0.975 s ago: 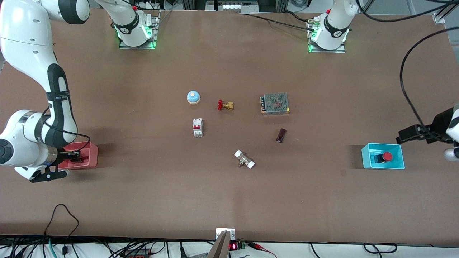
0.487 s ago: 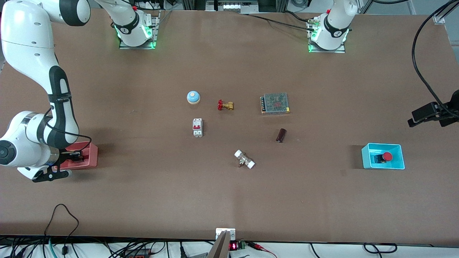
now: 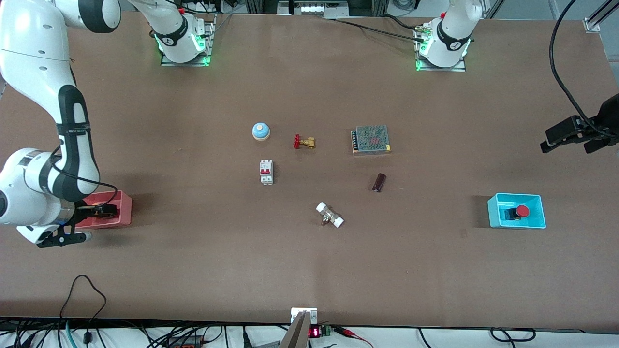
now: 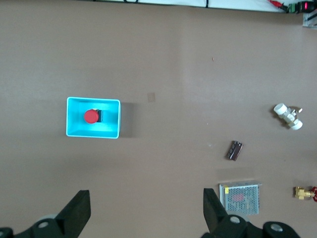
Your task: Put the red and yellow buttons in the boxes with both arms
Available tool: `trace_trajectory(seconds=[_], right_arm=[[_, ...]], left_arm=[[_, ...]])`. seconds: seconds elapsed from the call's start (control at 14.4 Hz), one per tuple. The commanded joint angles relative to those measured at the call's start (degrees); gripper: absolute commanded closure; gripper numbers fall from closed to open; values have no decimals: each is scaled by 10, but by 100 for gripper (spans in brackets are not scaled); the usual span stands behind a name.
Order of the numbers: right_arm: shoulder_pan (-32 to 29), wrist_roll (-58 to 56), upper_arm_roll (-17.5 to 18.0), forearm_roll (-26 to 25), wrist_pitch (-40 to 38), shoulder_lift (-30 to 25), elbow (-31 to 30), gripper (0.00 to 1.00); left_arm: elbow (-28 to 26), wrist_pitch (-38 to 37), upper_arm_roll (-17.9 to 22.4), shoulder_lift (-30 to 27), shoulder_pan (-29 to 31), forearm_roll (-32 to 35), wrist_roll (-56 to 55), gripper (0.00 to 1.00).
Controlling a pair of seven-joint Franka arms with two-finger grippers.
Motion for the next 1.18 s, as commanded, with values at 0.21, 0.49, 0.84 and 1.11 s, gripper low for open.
trace_trajectory(seconds=[0.21,0.49,0.84,1.11], right_arm=[[-4,-4,7,13,-124,-111,15,0],[10,32,11,15,-203,-191,15,0],[30,50,9,16,-269,-252,15,0],[38,162,12,10,-320,-289,14,0]], left_arm=[[-91,2,-20,-85,20,15,4,0],[-110,1,-18,-106,19,48,5,0],[-115,2,-19,-107,21,49,5,0],[-111,0,-19,-107,22,49,5,0]])
